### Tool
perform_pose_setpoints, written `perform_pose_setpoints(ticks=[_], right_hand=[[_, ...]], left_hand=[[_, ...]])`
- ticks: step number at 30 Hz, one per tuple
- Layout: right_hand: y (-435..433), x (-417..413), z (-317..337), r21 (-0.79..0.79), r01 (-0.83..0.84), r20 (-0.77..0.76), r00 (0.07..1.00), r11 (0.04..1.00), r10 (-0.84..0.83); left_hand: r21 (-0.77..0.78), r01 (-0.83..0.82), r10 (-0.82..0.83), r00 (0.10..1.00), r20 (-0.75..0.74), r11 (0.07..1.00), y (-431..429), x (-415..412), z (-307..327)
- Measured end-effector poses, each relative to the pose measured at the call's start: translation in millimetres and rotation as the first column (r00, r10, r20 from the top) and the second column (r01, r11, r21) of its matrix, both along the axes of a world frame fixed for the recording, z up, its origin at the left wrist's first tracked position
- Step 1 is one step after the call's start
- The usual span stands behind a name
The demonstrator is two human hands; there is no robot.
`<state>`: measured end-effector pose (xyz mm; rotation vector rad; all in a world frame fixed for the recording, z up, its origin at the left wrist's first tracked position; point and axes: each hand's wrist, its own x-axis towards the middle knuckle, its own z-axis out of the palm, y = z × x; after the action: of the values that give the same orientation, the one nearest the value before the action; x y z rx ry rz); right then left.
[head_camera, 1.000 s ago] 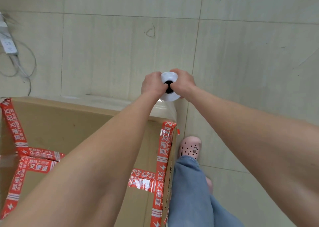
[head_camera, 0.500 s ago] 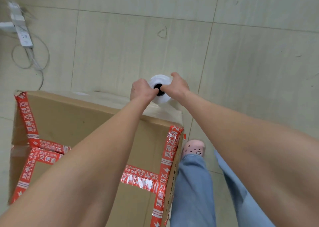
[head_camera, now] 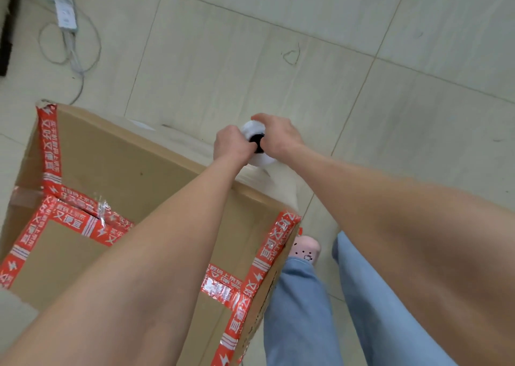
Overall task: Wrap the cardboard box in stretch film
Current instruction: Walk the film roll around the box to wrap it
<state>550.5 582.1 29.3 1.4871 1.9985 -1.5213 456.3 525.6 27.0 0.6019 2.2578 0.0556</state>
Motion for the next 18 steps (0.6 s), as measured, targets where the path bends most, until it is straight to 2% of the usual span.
perform_pose_setpoints(ticks=[2, 4, 8, 10, 14, 18], right_hand=[[2.8, -7.7, 1.6, 0.049, -0.056, -0.015, 0.998, 0.997, 0.057], [5.1, -11.5, 0.4, 0.018, 0.018, -0.022, 1.0, 1.0, -0.017], [9.0, -14.4, -1.7, -0.266, 0.172, 0.062, 0.985, 0.948, -0.162], [12.4, -17.3, -1.3, -0.312, 0.223, 0.081, 0.975, 0.923, -0.208], [18.0, -22.1, -6.3, -0.311, 0.208, 0.056, 0.978, 0.927, -0.201], [26.3, -30.3, -12.3, -0.188, 0.099, -0.003, 0.995, 0.977, -0.102]], left_hand=[[0.02, -0.075, 0.075, 0.997, -0.008, 0.997, -1.7, -9.1, 0.8], [0.032, -0.094, 0.095, 0.995, -0.027, 0.995, 0.2, -17.1, 4.1], [0.038, -0.031, 0.033, 0.997, -0.067, 0.999, 9.7, -16.5, 8.2], [0.05, 0.016, -0.012, 0.996, -0.086, 0.999, 14.9, -12.6, 7.0], [0.064, 0.064, -0.058, 0.994, -0.094, 0.996, 24.5, -15.9, 4.5], [0.023, 0.005, -0.002, 0.992, -0.126, 1.0, 25.6, -22.4, 3.5]])
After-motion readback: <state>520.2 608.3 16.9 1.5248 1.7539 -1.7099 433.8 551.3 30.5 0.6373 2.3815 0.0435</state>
